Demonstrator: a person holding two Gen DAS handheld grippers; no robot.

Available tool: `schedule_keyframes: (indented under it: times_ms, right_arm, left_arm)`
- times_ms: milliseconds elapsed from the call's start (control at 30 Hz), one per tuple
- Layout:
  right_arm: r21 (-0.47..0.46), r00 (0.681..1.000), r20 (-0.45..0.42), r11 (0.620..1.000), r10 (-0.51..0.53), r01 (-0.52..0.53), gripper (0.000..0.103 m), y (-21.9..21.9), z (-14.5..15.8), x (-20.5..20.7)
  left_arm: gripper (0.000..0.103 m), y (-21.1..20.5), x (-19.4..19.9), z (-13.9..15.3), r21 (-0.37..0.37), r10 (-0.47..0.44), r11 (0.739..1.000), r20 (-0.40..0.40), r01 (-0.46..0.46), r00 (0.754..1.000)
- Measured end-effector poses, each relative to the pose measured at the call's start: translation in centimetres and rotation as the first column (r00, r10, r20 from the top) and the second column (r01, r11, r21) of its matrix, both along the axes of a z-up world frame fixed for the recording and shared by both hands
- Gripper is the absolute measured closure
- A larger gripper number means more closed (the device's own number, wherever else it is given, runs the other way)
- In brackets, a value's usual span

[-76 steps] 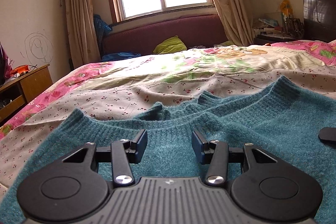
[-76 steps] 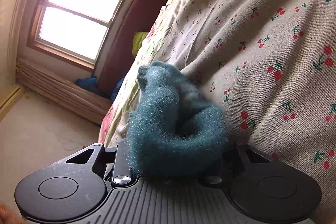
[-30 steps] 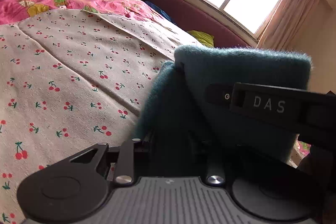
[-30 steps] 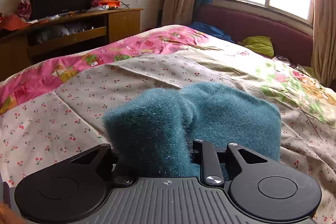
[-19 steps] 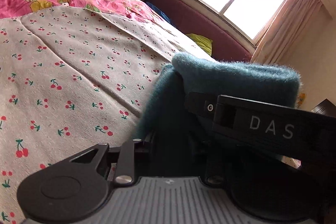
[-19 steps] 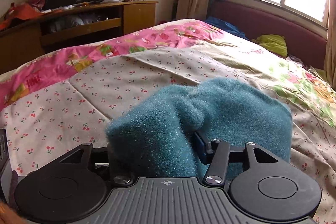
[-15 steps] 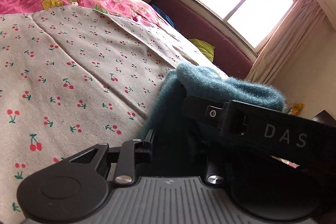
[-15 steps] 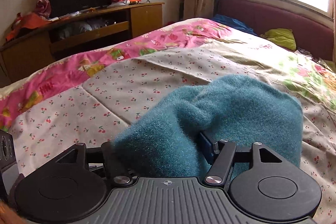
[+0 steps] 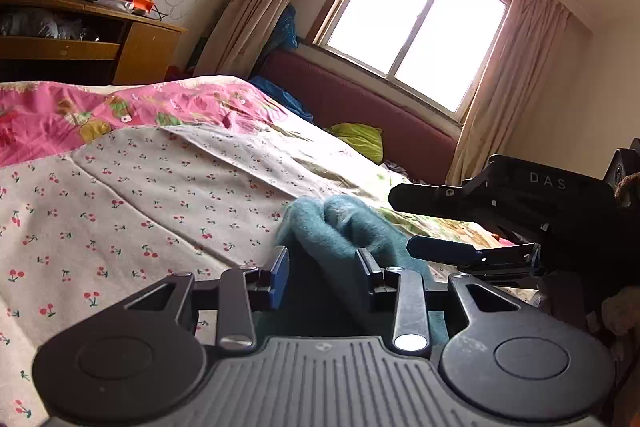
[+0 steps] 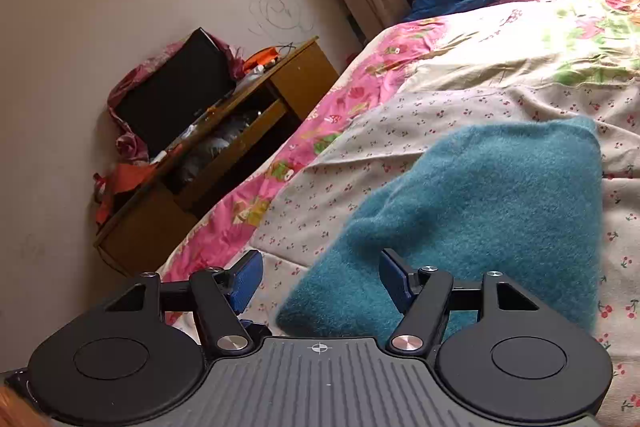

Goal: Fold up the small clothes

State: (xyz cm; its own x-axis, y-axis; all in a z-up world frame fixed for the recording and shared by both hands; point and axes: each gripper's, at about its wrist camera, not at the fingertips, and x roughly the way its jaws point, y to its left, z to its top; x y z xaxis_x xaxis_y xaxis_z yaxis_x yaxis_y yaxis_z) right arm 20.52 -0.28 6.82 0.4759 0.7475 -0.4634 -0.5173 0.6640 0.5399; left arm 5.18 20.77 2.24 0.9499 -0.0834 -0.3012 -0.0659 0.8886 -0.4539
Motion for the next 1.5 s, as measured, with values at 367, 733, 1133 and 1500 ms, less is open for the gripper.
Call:
schedule_keyframes:
  times_ms: [367,733,1133,1500]
  right_arm:
    - [-0.135,0.985,0.071,0.977,-0.156,0.165,0.037,-1.9,1.4,4.4]
    - [-0.438,0.992,0.040,0.890,-0.122,0.127,0.031,7.9,-2.9,9.7]
    - [-0.573,0.986,0.040,0.805,-0.161,0.155,0.064,9.9,-4.7,10.3]
    - [-0.386,0.982,0.009,0.905,-0.190,0.179,0.085,9.8,-1.4,8.7]
  left_arm:
    - [0.054,-2.8,7.2,-0.6,0.032,-0.032,0.999,-0.075,0.035,0.997]
    - [0.058,-1.9,6.5,-6.6,0.010,0.008,1.000,-0.239,-0.006,0.971]
    - [0.058,-1.9,6.2,-6.3,0.025,-0.006,1.000,-0.196,0.011,0.981]
    - [0.061,1.3,5.1,-7.1,-0.201,0.031,0.977,-0.175,-0.067,0.984]
